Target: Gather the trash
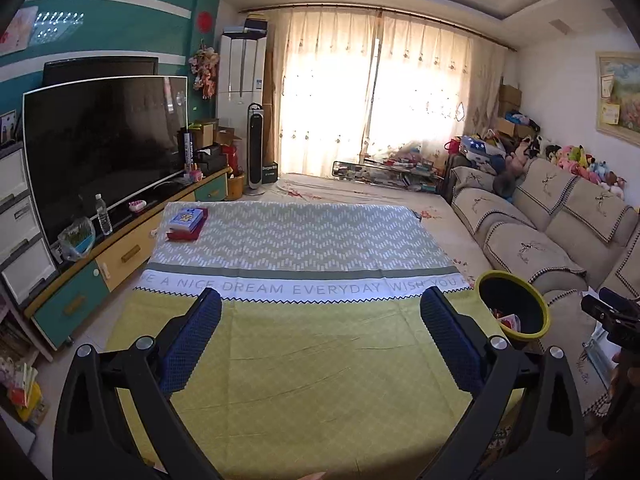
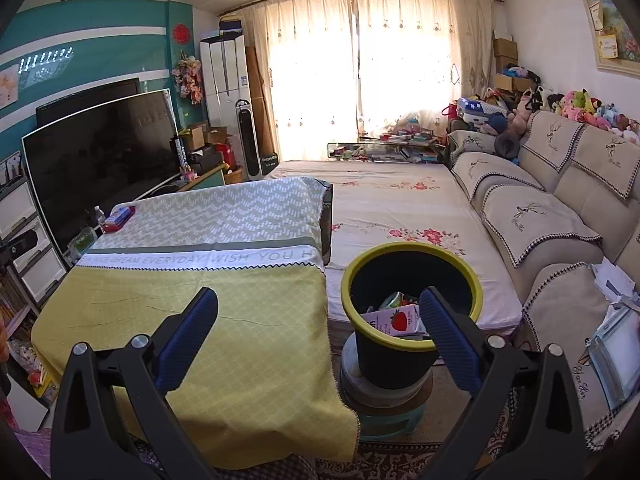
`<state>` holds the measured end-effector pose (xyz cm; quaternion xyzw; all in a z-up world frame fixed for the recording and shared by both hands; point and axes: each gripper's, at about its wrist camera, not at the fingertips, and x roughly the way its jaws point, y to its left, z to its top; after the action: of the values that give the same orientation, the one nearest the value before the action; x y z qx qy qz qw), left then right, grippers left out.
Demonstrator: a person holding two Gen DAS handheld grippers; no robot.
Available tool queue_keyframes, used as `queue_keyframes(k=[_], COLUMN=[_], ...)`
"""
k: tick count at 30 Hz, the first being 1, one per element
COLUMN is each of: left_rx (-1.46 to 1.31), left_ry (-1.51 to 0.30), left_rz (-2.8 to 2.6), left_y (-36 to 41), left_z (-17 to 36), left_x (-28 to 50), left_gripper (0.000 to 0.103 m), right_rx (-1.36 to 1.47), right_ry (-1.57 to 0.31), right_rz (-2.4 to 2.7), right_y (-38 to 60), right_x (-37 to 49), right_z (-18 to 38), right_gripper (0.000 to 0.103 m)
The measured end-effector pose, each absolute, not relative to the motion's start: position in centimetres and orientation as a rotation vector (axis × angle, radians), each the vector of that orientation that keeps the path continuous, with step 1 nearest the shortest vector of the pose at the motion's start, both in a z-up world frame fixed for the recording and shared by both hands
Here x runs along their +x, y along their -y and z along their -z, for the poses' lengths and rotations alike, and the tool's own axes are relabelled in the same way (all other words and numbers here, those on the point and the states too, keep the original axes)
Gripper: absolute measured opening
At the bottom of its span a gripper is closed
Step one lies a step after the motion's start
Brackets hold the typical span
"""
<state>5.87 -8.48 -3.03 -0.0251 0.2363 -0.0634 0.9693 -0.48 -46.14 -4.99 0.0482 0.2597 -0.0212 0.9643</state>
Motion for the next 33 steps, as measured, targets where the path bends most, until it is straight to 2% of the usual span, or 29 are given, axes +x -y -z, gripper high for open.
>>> queue_keyframes(k=[9,33], left_rx=[-0.022,-0.046], left_ry=[-0.436,-0.471], left_rz=[0.124,0.148], left_y=[9.3,9.9], left_z=[2.0,2.7], left_x=[3.2,4.5], left_gripper=[0.098,0.098], right_rx=[0.097,0.093], right_ry=[-0.518,-0.517], right_rz=[0.057,0.055], right_y=[45.9,45.9], right_x=[-1.1,-1.2], right_z=[4.9,4.9], right_gripper=[0.096,0.096])
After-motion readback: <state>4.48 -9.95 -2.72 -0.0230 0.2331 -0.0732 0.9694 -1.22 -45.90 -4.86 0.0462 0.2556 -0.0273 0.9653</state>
